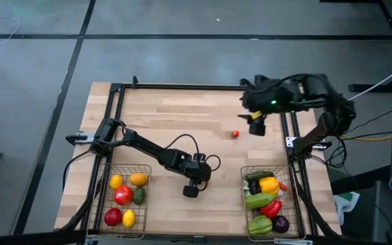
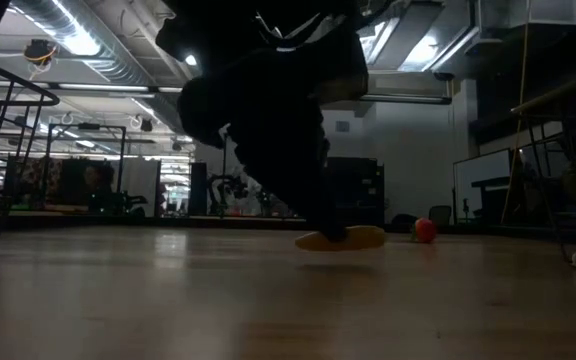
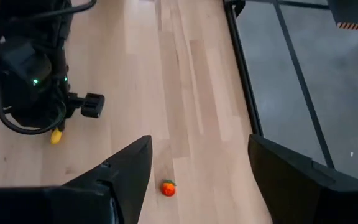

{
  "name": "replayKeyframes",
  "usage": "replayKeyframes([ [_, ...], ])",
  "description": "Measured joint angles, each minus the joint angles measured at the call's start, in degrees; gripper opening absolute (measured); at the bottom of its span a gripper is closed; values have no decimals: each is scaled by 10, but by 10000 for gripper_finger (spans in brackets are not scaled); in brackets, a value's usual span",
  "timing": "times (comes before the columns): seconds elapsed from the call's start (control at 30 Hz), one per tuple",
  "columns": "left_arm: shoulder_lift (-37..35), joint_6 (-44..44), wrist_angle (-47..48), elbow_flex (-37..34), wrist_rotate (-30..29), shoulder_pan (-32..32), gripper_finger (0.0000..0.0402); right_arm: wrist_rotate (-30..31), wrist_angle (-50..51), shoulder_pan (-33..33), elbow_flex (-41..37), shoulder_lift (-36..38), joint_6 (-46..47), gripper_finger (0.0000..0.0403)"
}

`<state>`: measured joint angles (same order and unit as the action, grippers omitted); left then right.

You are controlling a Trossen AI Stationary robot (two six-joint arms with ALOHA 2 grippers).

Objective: Sort produce into baskets
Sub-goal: Put the yellow chilli pepper into the right wire basket

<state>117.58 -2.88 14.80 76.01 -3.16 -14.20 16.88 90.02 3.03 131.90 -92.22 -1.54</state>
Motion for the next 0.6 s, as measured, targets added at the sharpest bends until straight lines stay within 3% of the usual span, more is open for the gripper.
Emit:
replayKeyframes([
  [0.3, 0, -34, -23, 0, 0, 0, 42, -10, 0, 0, 0, 55, -3, 264],
  [0.6, -2, -63, -179, 0, 29, 0, 44, -10, 0, 0, 0, 107, 12, 264],
])
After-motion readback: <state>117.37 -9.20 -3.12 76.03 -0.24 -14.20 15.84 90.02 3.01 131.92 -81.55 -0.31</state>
